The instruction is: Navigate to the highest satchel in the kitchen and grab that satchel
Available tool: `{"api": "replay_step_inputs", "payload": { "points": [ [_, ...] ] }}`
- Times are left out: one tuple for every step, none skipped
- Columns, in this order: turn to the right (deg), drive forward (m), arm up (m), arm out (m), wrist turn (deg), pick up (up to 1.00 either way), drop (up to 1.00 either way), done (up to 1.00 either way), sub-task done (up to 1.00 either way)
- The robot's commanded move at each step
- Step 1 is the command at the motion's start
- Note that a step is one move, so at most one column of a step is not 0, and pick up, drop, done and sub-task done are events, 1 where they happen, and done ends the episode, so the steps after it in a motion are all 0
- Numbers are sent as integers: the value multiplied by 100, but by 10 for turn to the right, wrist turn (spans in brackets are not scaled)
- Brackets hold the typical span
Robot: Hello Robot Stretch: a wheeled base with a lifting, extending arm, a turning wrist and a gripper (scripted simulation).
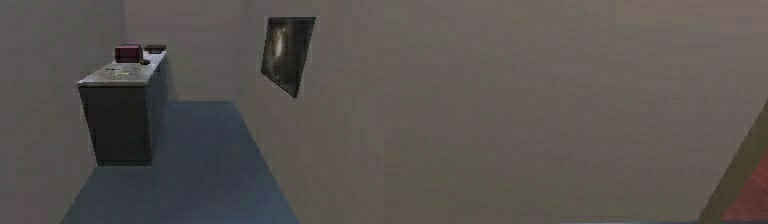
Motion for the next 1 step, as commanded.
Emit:
{"api": "replay_step_inputs", "payload": {
  "points": [
    [60,0,0,0,0,0,0,0,0]
  ]
}}
